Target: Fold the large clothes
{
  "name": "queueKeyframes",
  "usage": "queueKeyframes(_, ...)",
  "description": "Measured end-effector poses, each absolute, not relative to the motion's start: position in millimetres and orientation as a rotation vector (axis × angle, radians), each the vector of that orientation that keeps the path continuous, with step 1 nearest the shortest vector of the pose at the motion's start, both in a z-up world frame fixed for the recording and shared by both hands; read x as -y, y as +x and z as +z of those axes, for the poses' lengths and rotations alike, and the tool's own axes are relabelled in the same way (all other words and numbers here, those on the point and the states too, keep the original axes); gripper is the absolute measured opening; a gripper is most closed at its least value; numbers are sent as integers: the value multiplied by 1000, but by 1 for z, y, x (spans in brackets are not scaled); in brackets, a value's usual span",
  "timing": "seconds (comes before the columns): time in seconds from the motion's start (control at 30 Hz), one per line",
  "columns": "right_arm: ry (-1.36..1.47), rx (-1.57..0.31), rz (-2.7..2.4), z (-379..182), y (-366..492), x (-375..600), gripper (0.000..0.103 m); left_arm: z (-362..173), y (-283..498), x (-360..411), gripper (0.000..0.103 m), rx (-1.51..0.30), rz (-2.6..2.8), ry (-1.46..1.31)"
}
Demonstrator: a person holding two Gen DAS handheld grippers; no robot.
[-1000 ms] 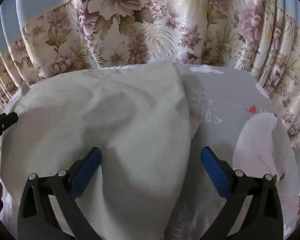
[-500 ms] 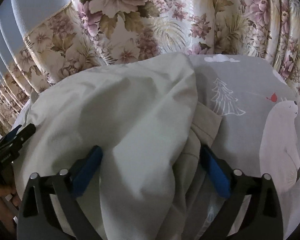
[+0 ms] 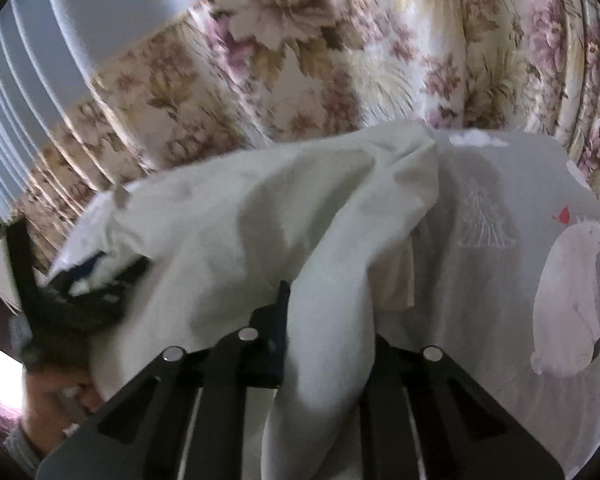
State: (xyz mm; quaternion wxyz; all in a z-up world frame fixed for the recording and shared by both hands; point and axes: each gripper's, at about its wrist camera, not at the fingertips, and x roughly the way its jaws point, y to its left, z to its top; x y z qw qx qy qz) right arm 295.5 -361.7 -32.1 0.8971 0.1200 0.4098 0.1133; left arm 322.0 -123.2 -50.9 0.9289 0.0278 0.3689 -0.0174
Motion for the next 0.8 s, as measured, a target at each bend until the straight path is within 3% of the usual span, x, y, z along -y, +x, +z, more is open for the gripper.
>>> queueKeyframes(0.23,366,-743,369,26,284,343,11,-58,331,132,100,-804,-2,121)
queueKeyframes(0.53,448,-732,442,46,290,300,11,-54,332,129,100,-811,-50,112)
queueKeyframes(0.8,449,-737,466,63,298,252,11,26,325,30,100,-715,-21,20)
